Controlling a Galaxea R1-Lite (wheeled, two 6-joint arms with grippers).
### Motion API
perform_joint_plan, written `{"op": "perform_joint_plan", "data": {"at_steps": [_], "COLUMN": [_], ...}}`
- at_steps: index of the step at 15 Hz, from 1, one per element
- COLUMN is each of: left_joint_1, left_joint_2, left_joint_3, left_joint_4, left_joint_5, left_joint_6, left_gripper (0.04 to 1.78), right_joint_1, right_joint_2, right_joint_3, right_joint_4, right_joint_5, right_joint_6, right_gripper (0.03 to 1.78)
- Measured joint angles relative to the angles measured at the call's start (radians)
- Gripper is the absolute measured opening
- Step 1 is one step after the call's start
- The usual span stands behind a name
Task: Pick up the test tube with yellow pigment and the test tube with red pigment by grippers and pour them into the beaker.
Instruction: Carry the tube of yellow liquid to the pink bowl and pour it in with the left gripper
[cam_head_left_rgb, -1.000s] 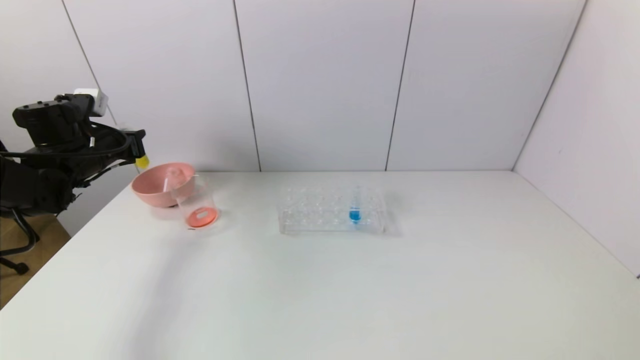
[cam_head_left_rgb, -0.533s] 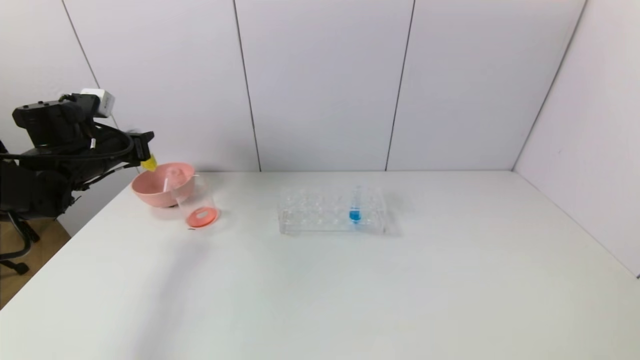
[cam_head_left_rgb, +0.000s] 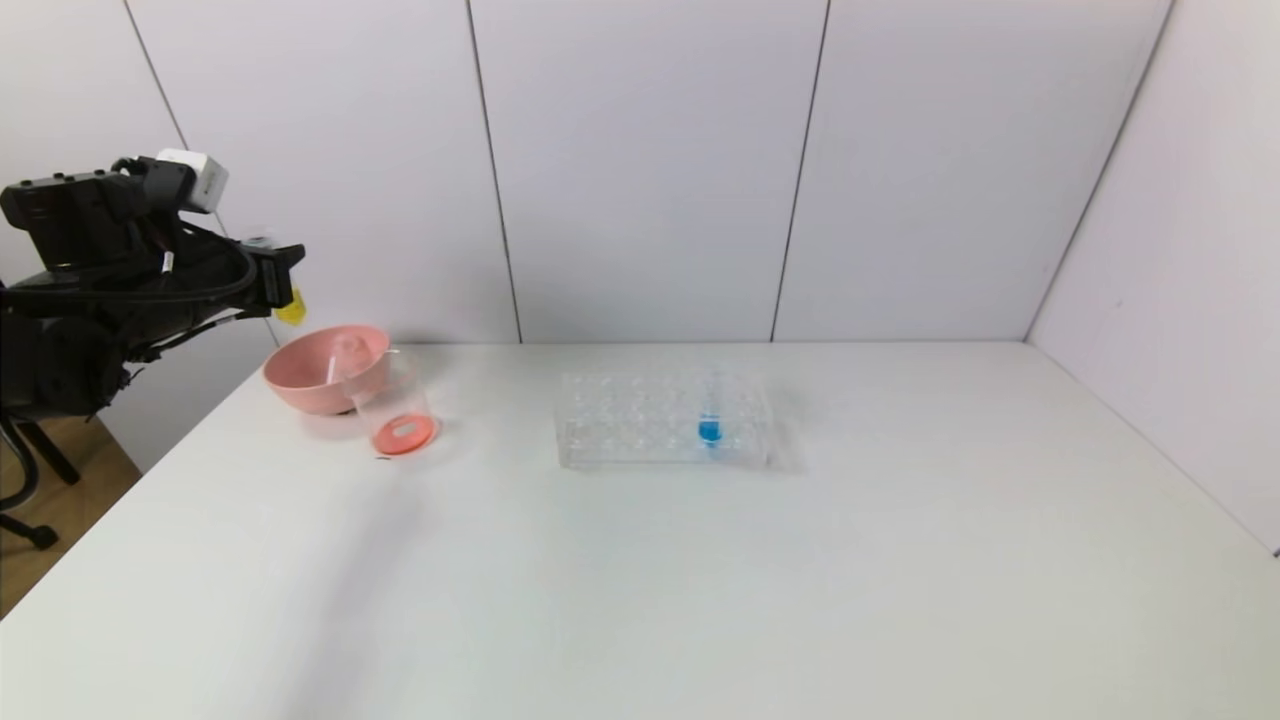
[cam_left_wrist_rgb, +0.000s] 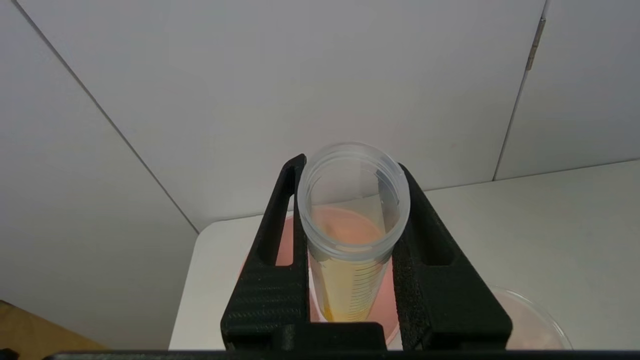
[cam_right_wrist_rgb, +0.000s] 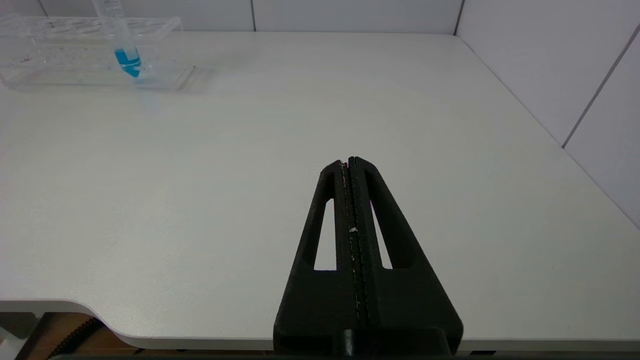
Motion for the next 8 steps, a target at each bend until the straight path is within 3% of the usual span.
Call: {"op": "perform_joint_plan", "data": {"at_steps": [8], "left_joint_1": [-0.036], "left_joint_2": [-0.003], "left_joint_3": [-0.066], "left_joint_4": [0.104], "left_joint_5": [0.000], "left_joint_6": [0.071], "left_gripper": [0.48], "right_joint_1": [0.000], "right_joint_2": [0.000], "right_joint_3": [0.000], "right_joint_4": [0.000], "right_joint_5": [0.000], "right_joint_6": [0.000], "right_gripper": [0.11]}}
